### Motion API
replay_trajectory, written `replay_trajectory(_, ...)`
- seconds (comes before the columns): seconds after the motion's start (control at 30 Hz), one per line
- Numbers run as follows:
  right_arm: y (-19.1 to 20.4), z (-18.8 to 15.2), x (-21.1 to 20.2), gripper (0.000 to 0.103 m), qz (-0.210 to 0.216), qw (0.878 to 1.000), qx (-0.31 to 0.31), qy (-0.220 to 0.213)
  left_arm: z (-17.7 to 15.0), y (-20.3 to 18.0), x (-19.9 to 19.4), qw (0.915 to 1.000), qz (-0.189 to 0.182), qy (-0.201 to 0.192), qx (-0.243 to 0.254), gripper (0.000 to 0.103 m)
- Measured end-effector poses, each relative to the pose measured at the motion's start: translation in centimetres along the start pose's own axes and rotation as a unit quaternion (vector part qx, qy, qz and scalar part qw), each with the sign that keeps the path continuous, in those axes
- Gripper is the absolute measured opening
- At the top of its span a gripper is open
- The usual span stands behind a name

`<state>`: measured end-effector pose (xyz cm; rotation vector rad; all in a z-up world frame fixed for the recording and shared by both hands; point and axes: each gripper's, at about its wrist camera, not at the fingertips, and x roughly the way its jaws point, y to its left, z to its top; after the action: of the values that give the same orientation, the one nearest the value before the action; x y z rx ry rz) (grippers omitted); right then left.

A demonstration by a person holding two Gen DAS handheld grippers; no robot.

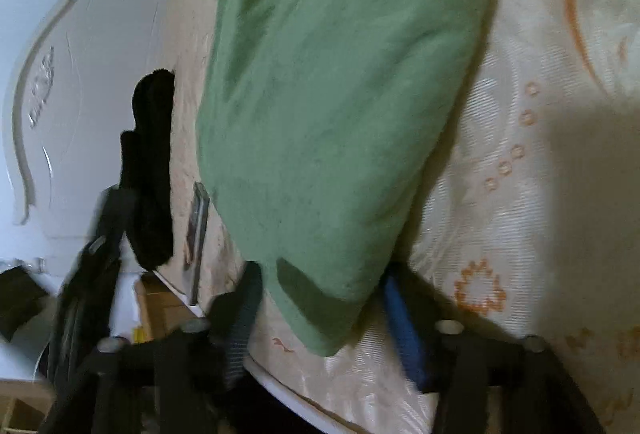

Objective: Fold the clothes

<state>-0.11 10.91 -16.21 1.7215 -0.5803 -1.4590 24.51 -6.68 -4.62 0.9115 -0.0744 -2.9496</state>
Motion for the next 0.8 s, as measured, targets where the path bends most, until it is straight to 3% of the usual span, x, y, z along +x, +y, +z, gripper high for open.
replay_trajectory(0.07,0.2,-0.4,0.0,0.008,0.015,1.0,0.0,0.0,-1.2,-2.6,-1.2,0.9927,0.008,-0.022,0.118,0.031)
replay_trajectory(0.13,0.7,-0.7,-1.2,0.008,0.036,0.999,-0.002,-0.014,-2.6,-4.4,-0.9,0.9794,0.005,-0.008,0.202,0.032)
replay_trajectory(0.17,1.0,-0.8,-2.0,0.008,0.048,0.999,-0.004,-0.025,-3.2,-5.3,-0.6,0.9705,0.003,0.001,0.241,0.033)
replay_trajectory(0.27,1.6,-0.8,-4.3,0.008,0.075,0.996,-0.003,-0.047,-5.3,-7.4,1.6,0.9342,0.05,0.017,0.353,0.033)
replay_trajectory(0.33,1.9,-1.0,-4.8,0.008,0.083,0.995,-0.001,-0.053,-5.4,-7.8,3.0,0.929,0.051,0.029,0.365,0.033)
replay_trajectory(0.4,2.1,-1.2,-5.4,0.008,0.09,0.994,0.0,-0.059,-5.0,-7.9,4.4,0.929,0.054,0.026,0.365,0.033)
replay_trajectory(0.47,2.3,-1.3,-5.8,0.008,0.098,0.993,0.002,-0.063,-5.1,-7.9,5.5,0.9237,0.065,0.018,0.377,0.035)
replay_trajectory(0.6,2.4,-1.1,-6.4,0.008,0.117,0.991,0.009,-0.069,-5.8,-7.4,8.1,0.9047,0.1,0.003,0.414,0.054)
replay_trajectory(0.67,2.8,-0.7,-6.4,0.008,0.125,0.989,0.008,-0.075,-5.6,-6.4,9.3,0.9112,0.094,0.025,0.4,0.054)
replay_trajectory(0.73,2.9,-0.5,-7.2,0.008,0.138,0.987,0.009,-0.086,-5.2,-5.4,10.0,0.9179,0.092,0.04,0.384,0.048)
replay_trajectory(0.77,2.7,-0.6,-7.9,0.007,0.142,0.986,0.008,-0.092,-5.0,-5.0,10.1,0.9146,0.111,0.038,0.387,0.018)
replay_trajectory(0.8,2.8,-0.7,-8.4,0.007,0.146,0.984,0.007,-0.1,-4.8,-4.7,10.0,0.9083,0.133,0.036,0.395,0.011)
